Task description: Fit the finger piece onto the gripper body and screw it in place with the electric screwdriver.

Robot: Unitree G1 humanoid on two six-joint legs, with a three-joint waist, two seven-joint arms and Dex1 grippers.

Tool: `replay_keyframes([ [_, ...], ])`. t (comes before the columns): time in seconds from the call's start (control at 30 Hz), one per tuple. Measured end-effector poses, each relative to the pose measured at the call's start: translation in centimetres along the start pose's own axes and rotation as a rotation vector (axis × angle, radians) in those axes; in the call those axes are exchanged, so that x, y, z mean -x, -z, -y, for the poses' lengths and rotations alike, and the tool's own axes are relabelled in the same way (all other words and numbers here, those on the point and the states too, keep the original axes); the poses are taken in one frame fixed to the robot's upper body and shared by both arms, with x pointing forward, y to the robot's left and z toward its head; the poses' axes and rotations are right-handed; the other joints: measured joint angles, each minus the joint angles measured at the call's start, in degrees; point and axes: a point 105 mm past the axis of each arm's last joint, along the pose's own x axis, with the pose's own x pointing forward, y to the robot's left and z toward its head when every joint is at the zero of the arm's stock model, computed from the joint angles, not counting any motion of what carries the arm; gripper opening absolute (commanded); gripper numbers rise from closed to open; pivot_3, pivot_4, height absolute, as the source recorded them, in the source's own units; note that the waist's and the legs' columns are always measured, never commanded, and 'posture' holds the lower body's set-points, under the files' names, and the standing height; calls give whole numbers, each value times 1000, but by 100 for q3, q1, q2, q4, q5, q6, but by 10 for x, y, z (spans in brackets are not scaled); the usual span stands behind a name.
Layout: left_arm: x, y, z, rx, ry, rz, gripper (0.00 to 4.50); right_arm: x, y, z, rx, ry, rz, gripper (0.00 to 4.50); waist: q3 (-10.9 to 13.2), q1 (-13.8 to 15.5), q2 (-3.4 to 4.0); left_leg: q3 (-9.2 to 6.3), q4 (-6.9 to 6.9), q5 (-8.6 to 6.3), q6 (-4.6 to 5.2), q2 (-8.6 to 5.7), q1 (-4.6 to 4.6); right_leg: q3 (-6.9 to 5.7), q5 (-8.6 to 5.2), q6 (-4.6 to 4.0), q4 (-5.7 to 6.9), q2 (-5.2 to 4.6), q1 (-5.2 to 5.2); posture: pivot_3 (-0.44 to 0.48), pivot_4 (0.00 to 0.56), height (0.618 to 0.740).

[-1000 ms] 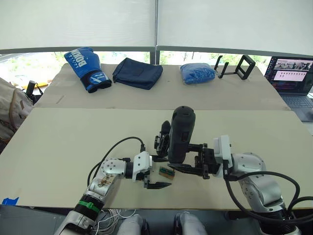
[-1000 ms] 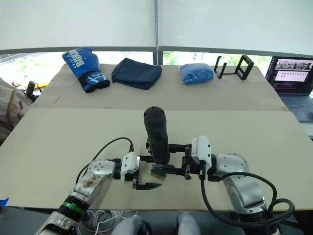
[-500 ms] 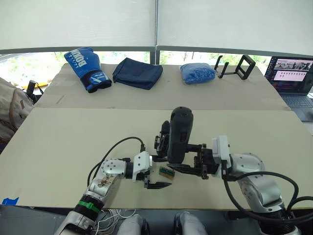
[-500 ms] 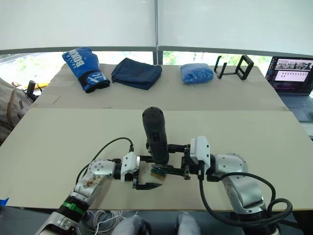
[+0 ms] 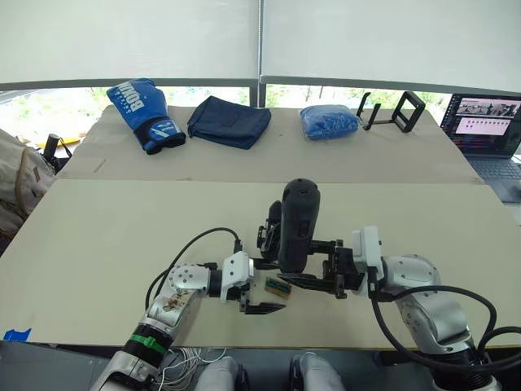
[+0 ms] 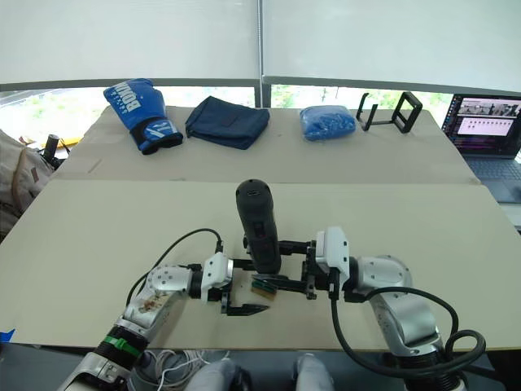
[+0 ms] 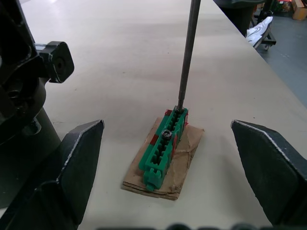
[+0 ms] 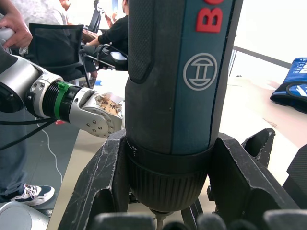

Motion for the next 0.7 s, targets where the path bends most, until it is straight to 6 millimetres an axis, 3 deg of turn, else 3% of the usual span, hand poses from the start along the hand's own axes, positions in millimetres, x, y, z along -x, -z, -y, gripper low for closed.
replay_keyframes([
  [0.7,-1,-1,1,10,2,-4,4500,1,0,0,-4,-5,0,1938,0,-1,0,0,0,-4,6,0,-6,-2,0,2,-7,-5,-2,0,150,740],
])
